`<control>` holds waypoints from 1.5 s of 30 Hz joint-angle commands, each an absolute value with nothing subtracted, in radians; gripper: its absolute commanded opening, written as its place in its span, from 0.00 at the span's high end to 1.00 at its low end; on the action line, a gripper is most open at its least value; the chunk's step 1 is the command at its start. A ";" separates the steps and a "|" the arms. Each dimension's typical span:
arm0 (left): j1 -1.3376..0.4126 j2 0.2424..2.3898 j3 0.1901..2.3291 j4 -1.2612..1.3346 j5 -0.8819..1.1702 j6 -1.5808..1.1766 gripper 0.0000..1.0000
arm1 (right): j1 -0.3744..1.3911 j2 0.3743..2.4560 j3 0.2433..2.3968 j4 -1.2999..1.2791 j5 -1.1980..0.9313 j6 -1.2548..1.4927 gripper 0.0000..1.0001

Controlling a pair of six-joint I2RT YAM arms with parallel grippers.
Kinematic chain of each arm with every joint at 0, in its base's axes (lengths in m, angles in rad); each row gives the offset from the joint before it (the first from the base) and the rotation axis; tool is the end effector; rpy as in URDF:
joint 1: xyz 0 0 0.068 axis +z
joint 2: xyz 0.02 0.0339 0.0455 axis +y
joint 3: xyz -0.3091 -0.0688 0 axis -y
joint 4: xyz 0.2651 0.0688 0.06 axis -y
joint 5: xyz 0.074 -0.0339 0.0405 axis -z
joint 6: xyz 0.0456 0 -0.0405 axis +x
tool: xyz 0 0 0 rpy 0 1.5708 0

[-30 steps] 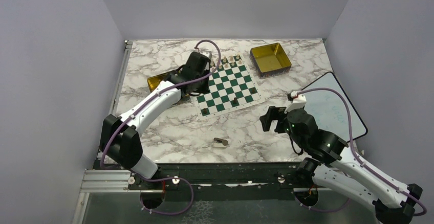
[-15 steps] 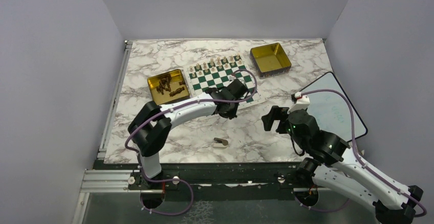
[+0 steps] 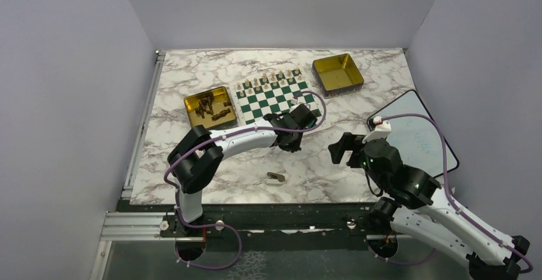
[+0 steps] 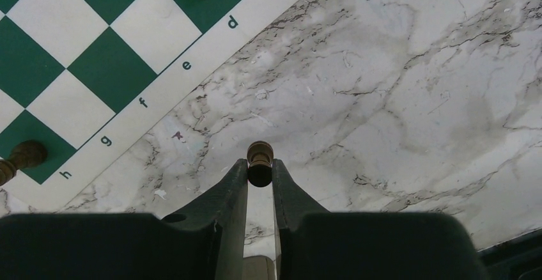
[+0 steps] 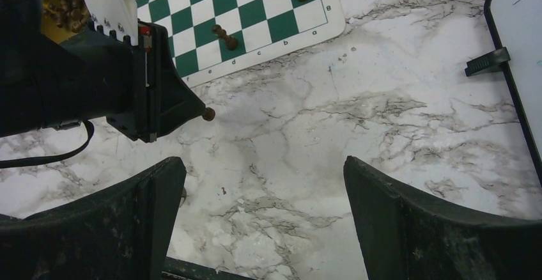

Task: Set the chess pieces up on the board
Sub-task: Place the chess piece at the center of the board, then pick up the chess piece at the center of the board.

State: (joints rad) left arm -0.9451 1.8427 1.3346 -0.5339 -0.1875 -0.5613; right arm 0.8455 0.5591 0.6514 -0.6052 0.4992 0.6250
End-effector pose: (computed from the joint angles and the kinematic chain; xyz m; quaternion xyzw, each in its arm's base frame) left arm 0.2551 -0.3385 0.2321 0.1593 0.9480 -0.1120 0.2516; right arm 0.0931 0.0721 0.3057 0.0318 0.8452 0.1698 0.5057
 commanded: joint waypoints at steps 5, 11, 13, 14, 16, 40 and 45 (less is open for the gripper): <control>-0.957 1.868 1.335 -0.504 -0.196 -0.578 0.80 | 0.852 0.551 0.642 -0.613 0.499 0.633 0.00; -0.959 1.891 1.338 -0.499 -0.192 -0.576 0.80 | 0.853 0.554 0.637 -0.606 0.482 0.632 0.00; -0.959 1.894 1.342 -0.499 -0.189 -0.574 0.78 | 0.853 0.558 0.636 -0.607 0.479 0.631 0.00; -0.959 1.894 1.344 -0.500 -0.186 -0.574 0.75 | 0.853 0.558 0.636 -0.604 0.479 0.629 0.00; -0.959 1.892 1.349 -0.500 -0.179 -0.574 0.67 | 0.853 0.564 0.633 -0.597 0.487 0.630 0.00; -0.625 1.644 1.289 -0.492 0.112 -0.529 0.59 | 0.853 0.853 0.623 -0.338 0.239 0.579 0.41; -0.436 1.496 1.148 -0.370 0.320 -0.504 0.58 | 0.852 0.987 0.645 -0.272 0.216 0.570 0.47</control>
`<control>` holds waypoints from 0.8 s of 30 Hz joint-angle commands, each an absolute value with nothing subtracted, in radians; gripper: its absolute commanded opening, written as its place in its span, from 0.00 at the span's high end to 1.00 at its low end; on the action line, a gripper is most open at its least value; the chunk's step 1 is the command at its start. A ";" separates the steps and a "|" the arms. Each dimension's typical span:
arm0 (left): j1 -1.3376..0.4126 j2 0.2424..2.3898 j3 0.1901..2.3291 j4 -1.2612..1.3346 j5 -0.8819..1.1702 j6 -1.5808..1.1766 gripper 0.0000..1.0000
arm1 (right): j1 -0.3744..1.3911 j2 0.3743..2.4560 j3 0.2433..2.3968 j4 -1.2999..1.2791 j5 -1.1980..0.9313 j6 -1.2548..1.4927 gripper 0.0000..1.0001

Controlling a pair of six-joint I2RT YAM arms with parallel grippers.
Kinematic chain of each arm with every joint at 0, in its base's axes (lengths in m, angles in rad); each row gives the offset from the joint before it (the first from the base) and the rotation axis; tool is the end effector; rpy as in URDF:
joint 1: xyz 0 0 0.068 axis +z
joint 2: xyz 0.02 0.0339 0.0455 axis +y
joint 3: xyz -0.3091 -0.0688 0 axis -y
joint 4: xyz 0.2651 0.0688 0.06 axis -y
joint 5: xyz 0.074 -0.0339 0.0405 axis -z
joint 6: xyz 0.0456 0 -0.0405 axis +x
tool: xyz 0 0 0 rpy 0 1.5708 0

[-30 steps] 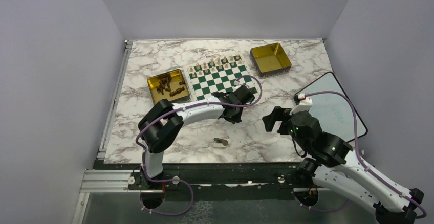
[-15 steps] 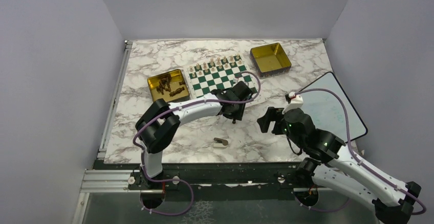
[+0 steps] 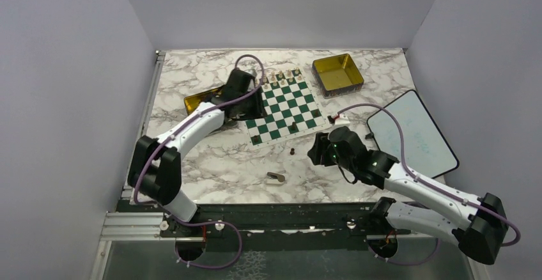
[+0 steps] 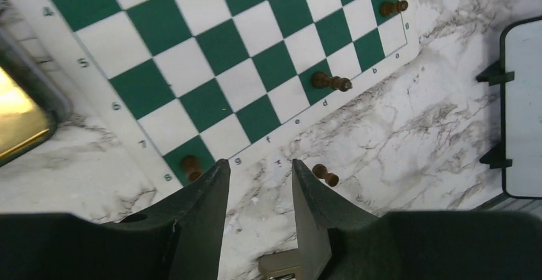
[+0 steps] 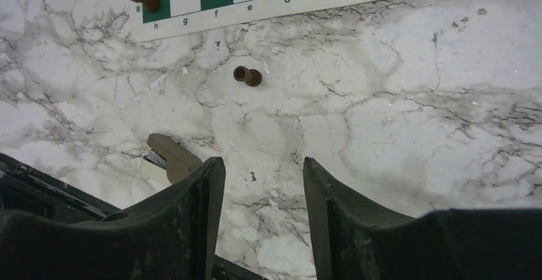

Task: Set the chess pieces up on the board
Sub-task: Pick up the chess piece at the center of the board.

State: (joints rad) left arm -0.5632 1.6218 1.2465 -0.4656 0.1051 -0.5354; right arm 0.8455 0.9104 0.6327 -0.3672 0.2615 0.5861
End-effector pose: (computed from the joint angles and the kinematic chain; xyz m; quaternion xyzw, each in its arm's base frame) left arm 0.3221 -0.2091 0.2919 0.0317 0.9325 -0.2279 0.2784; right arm 0.1389 0.1389 0.2717 -0.0570 0.8872 0.2025 0.4107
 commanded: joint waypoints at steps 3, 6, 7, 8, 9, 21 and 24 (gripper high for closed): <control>-0.345 1.404 1.062 -0.308 0.392 -0.493 0.56 | 0.852 1.073 0.654 -0.213 0.199 0.557 0.50; -0.308 1.332 0.995 -0.297 0.397 -0.445 0.55 | 0.853 1.159 0.679 -0.177 0.189 0.544 0.54; -0.306 1.310 0.975 -0.296 0.395 -0.429 0.55 | 0.853 1.186 0.690 -0.169 0.186 0.538 0.55; -0.305 1.287 0.954 -0.297 0.395 -0.414 0.54 | 0.852 1.216 0.703 -0.162 0.182 0.532 0.56; -0.305 1.265 0.933 -0.298 0.398 -0.398 0.54 | 0.852 1.244 0.715 -0.157 0.180 0.528 0.56; -0.305 1.069 0.786 -0.283 0.347 -0.284 0.44 | 0.853 1.524 0.863 -0.144 0.152 0.497 0.60; -0.305 1.055 0.786 -0.279 0.333 -0.281 0.43 | 0.853 1.568 0.889 -0.154 0.157 0.497 0.61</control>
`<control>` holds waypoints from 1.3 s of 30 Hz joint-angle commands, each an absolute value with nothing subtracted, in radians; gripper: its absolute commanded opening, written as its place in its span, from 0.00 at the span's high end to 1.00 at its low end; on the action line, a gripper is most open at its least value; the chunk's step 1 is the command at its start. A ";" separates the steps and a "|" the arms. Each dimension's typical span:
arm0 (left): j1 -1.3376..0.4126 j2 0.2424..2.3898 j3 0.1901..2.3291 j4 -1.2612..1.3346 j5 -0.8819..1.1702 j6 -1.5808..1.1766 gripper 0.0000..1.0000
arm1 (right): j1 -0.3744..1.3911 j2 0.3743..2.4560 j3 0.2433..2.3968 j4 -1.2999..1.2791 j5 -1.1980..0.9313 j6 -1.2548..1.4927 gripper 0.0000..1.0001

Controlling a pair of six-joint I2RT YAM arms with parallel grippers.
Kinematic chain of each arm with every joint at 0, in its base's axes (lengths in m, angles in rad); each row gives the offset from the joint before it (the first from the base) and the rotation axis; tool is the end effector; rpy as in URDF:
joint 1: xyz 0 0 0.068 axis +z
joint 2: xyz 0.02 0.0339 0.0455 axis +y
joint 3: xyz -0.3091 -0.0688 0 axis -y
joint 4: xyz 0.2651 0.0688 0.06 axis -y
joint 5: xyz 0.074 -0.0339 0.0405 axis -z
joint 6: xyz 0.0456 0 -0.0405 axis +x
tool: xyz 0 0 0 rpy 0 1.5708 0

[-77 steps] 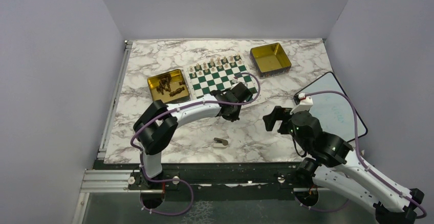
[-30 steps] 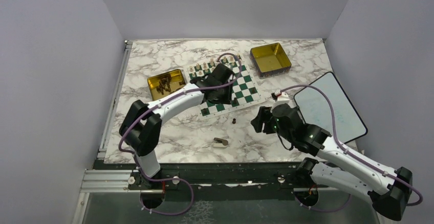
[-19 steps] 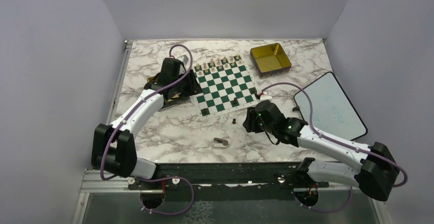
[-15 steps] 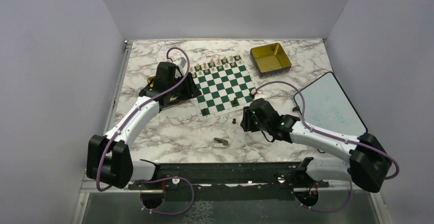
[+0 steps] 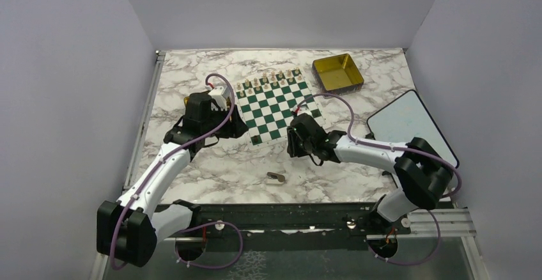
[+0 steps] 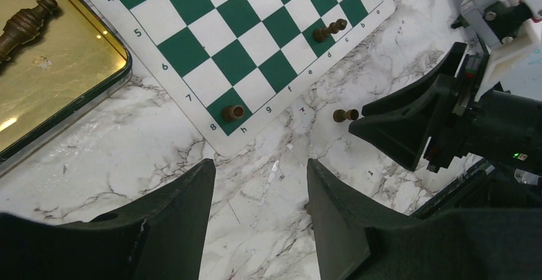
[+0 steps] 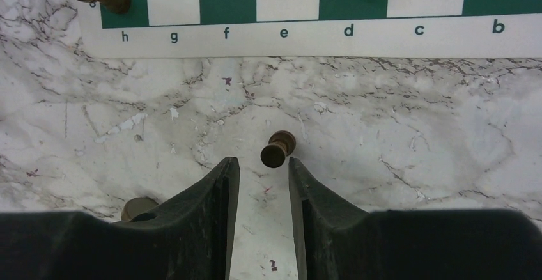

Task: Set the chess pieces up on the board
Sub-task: Pick up the chess piece at the center of the board.

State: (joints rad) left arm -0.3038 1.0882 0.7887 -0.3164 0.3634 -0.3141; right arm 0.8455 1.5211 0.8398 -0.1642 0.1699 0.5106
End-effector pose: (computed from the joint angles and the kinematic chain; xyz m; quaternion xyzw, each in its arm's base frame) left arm 0.2268 -0.0881 0.2990 0.0785 0.8740 -0.2903 0.3818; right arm 0.2229 0.2398 0.2129 -0.1256 0.9236 0.1599 0.3250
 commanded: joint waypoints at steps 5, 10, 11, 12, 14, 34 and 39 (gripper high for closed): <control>-0.305 1.047 0.782 -0.282 0.330 -0.276 0.43 | 0.853 1.603 0.902 -0.165 0.175 0.497 0.63; -0.305 1.045 0.782 -0.278 0.329 -0.281 0.42 | 0.853 1.627 0.913 -0.194 0.197 0.492 0.69; -0.306 1.046 0.782 -0.278 0.327 -0.281 0.42 | 0.853 1.629 0.914 -0.197 0.198 0.488 0.70; -0.305 1.047 0.783 -0.278 0.327 -0.281 0.42 | 0.853 1.630 0.914 -0.197 0.198 0.487 0.72; -0.305 1.048 0.782 -0.278 0.327 -0.281 0.42 | 0.852 1.631 0.916 -0.198 0.199 0.484 0.75; -0.305 1.053 0.782 -0.276 0.328 -0.281 0.41 | 0.845 1.554 0.965 -0.280 0.296 0.428 0.85; -0.305 1.052 0.781 -0.276 0.328 -0.279 0.40 | 0.809 1.552 0.988 -0.297 0.319 0.394 0.85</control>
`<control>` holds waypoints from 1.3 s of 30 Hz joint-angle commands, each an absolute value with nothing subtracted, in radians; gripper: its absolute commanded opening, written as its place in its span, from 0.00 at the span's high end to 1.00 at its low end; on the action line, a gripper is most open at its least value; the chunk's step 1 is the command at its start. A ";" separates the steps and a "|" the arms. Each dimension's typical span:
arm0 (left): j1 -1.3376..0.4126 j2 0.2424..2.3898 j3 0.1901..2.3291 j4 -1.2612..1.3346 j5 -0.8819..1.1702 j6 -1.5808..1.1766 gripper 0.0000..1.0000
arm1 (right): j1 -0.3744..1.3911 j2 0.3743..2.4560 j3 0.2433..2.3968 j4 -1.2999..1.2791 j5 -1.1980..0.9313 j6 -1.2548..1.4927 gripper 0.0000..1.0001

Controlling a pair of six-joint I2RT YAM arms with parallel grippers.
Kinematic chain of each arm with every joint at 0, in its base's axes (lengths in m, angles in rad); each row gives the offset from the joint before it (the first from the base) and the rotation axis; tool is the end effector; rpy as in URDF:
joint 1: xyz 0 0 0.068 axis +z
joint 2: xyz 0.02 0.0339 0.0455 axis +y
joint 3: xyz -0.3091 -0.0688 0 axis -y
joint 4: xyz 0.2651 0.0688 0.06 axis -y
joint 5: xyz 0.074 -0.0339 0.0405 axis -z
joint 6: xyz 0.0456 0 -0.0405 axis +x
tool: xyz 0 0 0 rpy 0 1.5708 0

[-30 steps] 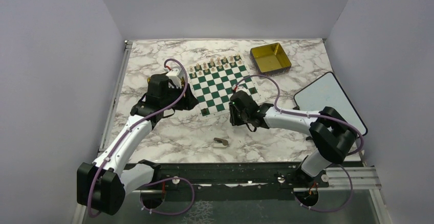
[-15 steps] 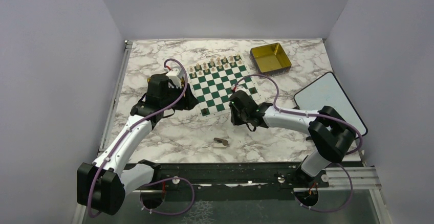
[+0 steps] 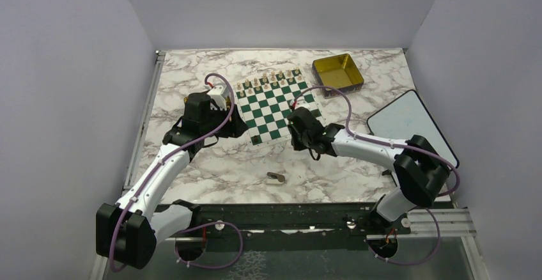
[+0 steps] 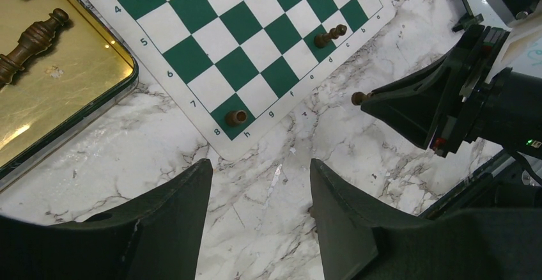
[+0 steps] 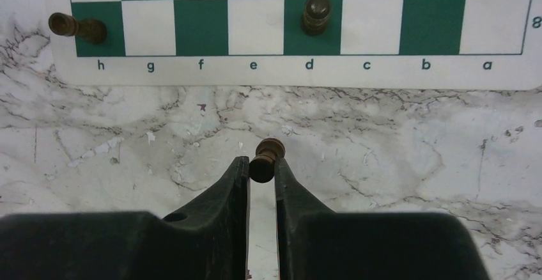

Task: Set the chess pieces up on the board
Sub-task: Pick up the chess piece at the center of the board, then place the chess piece on the chessboard.

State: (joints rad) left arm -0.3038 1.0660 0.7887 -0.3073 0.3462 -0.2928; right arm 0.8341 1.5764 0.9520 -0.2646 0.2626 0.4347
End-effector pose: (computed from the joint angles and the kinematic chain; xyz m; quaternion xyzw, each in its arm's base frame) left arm 0.2238 -0.0864 0.3047 0.0863 0.8672 -0.2821 0.4011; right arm 0.2414 0.2485 0.2246 -0.1424 0.9245 0.0971 0.3401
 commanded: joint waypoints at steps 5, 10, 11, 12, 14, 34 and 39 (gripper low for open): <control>-0.305 1.050 0.782 -0.278 0.324 -0.276 0.37 | 0.715 1.566 1.004 -0.301 0.283 0.359 0.85; -0.305 1.044 0.781 -0.279 0.323 -0.275 0.37 | 0.613 1.564 1.005 -0.277 0.232 0.341 0.85; -0.305 1.045 0.781 -0.279 0.324 -0.275 0.37 | 0.590 1.568 1.006 -0.273 0.217 0.339 0.85; -0.305 1.044 0.781 -0.279 0.324 -0.275 0.37 | 0.564 1.574 1.007 -0.272 0.199 0.340 0.86; -0.305 1.042 0.781 -0.279 0.325 -0.275 0.37 | 0.522 1.586 1.008 -0.262 0.168 0.341 0.86; -0.305 1.041 0.779 -0.281 0.324 -0.273 0.34 | 0.437 1.685 1.071 -0.211 0.141 0.346 0.85; -0.305 1.044 0.781 -0.280 0.327 -0.272 0.34 | 0.432 1.709 1.083 -0.205 0.163 0.333 0.85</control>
State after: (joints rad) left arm -0.3038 1.0611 0.7887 -0.3073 0.3424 -0.2867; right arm 0.4427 1.6802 1.0462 -0.2337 0.1513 0.3462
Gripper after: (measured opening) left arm 0.657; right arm 0.200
